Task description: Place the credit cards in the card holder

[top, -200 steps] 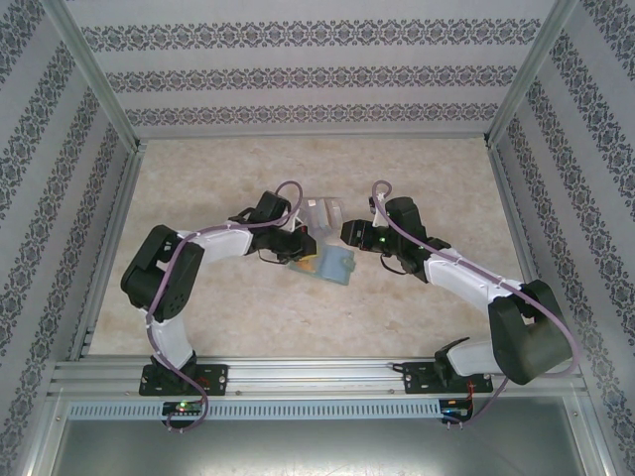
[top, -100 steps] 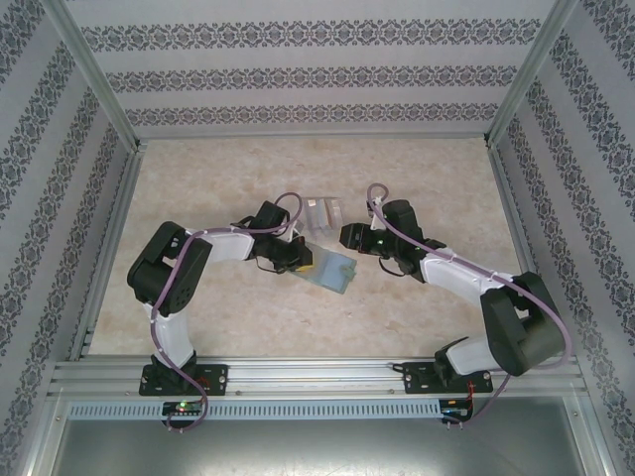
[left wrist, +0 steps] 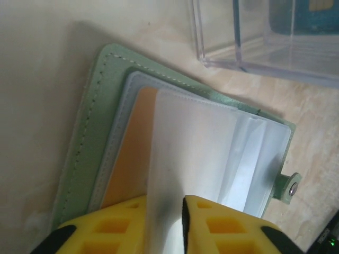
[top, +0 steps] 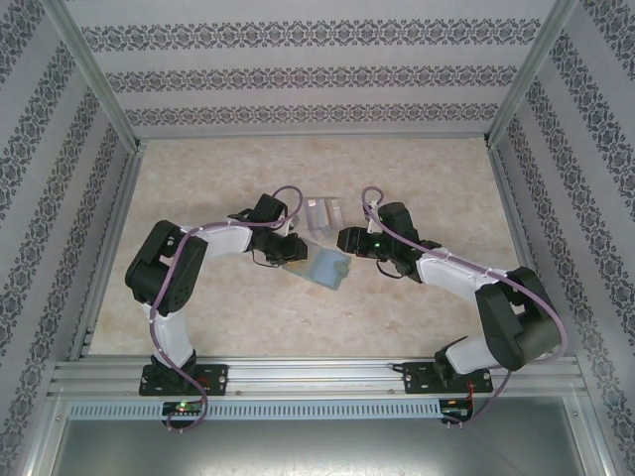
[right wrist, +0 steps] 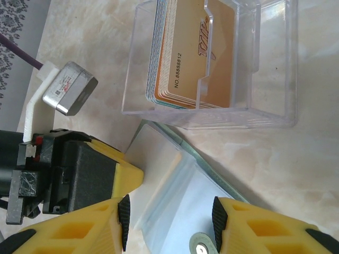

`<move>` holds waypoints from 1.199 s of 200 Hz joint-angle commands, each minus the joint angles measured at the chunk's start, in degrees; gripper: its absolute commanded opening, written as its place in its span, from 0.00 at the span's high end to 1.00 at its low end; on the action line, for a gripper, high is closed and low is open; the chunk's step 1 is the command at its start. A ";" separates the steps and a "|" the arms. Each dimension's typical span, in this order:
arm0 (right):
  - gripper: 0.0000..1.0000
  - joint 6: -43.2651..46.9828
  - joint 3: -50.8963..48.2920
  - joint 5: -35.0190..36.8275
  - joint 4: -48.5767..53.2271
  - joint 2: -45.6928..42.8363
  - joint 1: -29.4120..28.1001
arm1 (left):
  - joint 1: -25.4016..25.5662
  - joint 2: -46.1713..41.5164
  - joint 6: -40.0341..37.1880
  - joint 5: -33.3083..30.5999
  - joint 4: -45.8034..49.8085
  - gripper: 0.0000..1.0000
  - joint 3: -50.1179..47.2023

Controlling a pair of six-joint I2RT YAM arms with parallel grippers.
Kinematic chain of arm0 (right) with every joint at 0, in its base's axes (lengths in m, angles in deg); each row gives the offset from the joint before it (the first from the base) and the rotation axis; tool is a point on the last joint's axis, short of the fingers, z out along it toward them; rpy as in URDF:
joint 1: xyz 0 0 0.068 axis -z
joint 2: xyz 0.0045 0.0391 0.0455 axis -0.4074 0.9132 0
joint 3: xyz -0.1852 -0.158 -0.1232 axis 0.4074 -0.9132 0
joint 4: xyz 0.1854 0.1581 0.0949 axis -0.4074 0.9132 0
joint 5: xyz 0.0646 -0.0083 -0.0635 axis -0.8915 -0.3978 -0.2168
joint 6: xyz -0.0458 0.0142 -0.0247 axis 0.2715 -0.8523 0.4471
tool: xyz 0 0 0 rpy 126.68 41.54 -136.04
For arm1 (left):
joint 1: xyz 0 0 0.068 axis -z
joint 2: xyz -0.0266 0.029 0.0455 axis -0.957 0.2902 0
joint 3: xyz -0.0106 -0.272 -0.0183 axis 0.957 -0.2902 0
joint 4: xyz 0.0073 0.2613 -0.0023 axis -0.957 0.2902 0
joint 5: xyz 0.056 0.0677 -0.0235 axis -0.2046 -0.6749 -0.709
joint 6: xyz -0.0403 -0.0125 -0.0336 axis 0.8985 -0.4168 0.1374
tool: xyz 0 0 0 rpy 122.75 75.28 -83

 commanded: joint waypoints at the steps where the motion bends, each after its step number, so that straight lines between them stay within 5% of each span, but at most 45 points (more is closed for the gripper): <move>1: 0.53 2.52 0.24 1.27 0.20 0.73 -1.16 | -0.46 -0.90 -3.32 -9.12 6.71 0.72 -0.09; 99: 0.53 7.90 4.54 8.67 5.89 5.51 -7.24 | -0.36 -8.14 -4.91 -23.44 9.65 0.64 -2.69; 202: 0.54 8.24 6.93 14.56 7.38 2.47 -6.40 | -0.40 -8.70 -7.07 -35.58 15.54 0.62 -0.36; 240: 0.53 8.26 9.35 13.55 7.72 3.04 -4.48 | -0.35 -6.82 -7.40 -36.24 11.16 0.49 -2.52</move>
